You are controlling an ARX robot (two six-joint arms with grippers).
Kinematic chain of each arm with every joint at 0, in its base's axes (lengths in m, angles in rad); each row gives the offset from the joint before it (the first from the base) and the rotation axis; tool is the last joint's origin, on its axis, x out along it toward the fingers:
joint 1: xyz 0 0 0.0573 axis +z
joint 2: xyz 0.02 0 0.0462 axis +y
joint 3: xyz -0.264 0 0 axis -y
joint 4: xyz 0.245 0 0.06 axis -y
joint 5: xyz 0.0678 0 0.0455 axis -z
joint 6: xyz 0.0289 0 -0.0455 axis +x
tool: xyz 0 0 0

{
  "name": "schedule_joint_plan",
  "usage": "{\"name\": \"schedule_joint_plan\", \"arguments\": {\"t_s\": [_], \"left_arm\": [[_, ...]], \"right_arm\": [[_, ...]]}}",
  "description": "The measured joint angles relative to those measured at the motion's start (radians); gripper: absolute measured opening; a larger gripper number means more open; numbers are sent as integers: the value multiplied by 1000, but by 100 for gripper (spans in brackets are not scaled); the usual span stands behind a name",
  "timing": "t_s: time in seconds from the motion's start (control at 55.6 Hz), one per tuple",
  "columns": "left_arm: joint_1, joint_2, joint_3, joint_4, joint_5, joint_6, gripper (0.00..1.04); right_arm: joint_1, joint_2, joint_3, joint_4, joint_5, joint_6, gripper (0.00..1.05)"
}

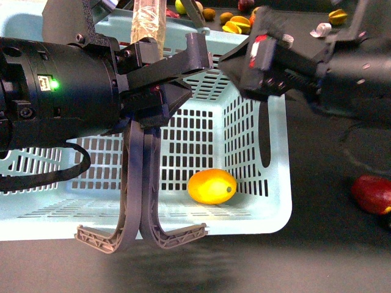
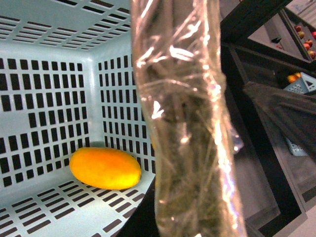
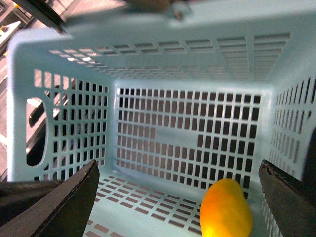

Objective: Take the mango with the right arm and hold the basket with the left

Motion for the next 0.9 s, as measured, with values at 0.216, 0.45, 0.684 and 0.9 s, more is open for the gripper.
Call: {"name": "schedule_joint_plan", "arguments": {"t_s": [0.216, 0.45, 0.684, 0.9], "left_arm": [[1, 0, 0, 2, 2, 8, 5], [0, 0, 0, 2, 2, 8, 5], [0, 0, 0, 2, 1, 8, 5], [0, 0, 0, 2, 2, 10, 5]], "right_arm": [[-129, -391, -181, -140, 111, -26, 97], [-229, -785, -342, -357, 214, -50, 97], [-221, -1070, -425, -524, 354, -95, 97], [-220, -1074, -426, -526, 356, -100, 97]]}}
